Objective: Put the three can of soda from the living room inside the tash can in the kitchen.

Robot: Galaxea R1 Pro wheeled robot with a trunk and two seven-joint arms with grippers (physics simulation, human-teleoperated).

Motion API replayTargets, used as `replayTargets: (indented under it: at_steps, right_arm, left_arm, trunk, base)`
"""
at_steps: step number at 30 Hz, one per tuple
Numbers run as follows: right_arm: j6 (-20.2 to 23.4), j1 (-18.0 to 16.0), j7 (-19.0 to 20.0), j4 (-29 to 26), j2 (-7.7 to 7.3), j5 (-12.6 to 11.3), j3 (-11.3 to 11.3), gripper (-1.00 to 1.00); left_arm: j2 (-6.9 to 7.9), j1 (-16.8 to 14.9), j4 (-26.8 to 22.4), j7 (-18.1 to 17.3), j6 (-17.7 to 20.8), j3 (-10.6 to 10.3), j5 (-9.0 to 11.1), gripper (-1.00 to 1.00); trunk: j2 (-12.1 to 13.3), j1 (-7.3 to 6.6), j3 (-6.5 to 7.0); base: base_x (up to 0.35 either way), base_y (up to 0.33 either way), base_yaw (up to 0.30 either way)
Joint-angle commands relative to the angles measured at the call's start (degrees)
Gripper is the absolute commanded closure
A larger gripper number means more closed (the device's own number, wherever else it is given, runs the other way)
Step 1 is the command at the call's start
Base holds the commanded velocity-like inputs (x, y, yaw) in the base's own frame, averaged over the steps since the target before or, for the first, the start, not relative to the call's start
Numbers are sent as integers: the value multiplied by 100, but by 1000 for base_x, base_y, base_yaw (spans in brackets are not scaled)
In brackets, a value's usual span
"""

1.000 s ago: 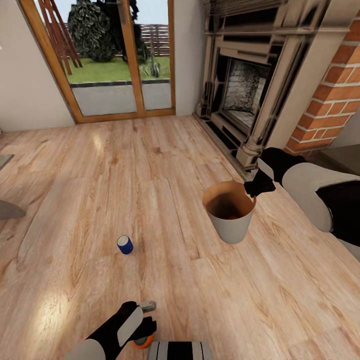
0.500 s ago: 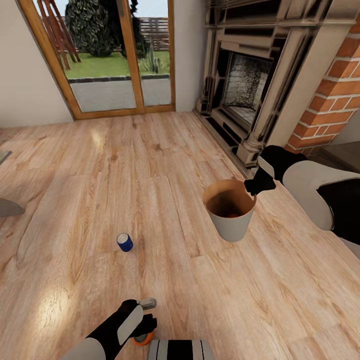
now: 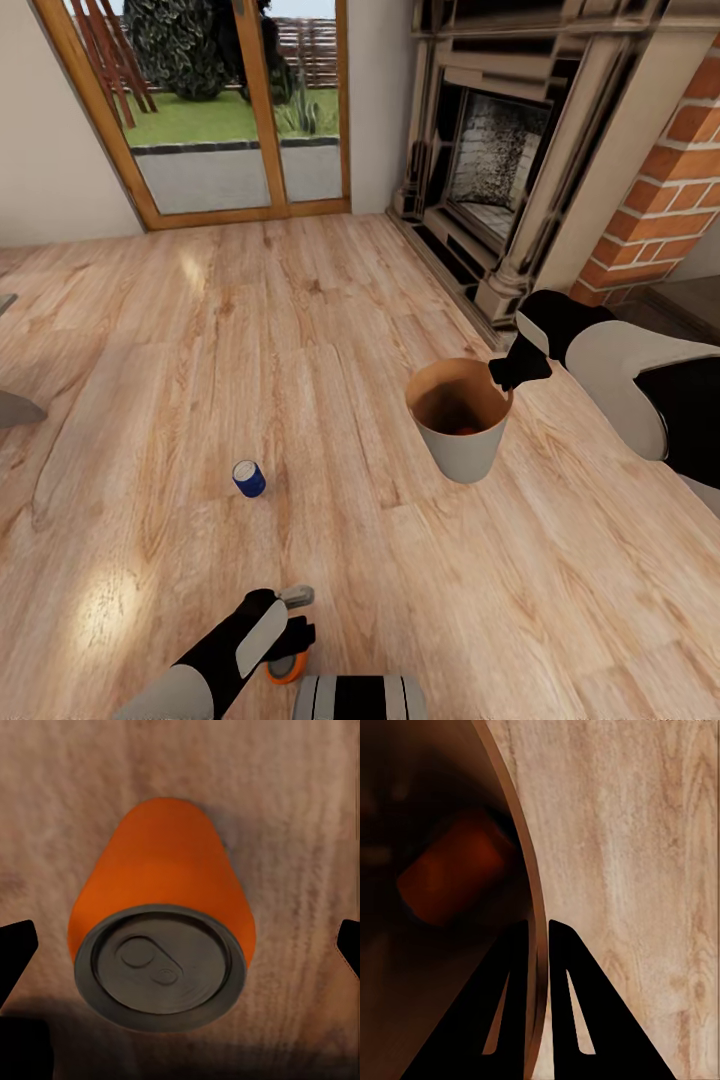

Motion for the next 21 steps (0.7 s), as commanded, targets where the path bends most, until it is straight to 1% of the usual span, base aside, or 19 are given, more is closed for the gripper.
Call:
replayTargets:
  at_steps: [1, 13, 17, 20, 21]
  right_arm:
    - [5, -2, 33, 0, 1, -73, -49, 100]
    - [5, -2, 33, 0, 1, -73, -49, 100]
    - [5, -2, 33, 0, -2, -73, -49, 100]
    - [5, -2, 33, 0, -6, -71, -49, 100]
    - [5, -2, 33, 0, -7, -71, -49, 100]
  left_arm:
    - [-2, -5, -2, -6, -3, 0, -5, -100]
    - [2, -13, -4, -22, -7, 0, -13, -100]
    - [9, -13, 4, -36, -7, 0, -13, -100]
    - [16, -13, 19, -118, -7, 0, -13, -100]
    - [17, -13, 23, -136, -7, 0, -13, -100]
  trunk:
    - [0, -1, 0]
    - [0, -1, 0]
    - [-6, 10, -88]
    - [-10, 17, -155]
    - [-10, 17, -155]
  base:
    - [0, 0, 0]
    - [0, 0, 0]
    - [0, 0, 0]
    - [0, 0, 0]
    - [0, 0, 0]
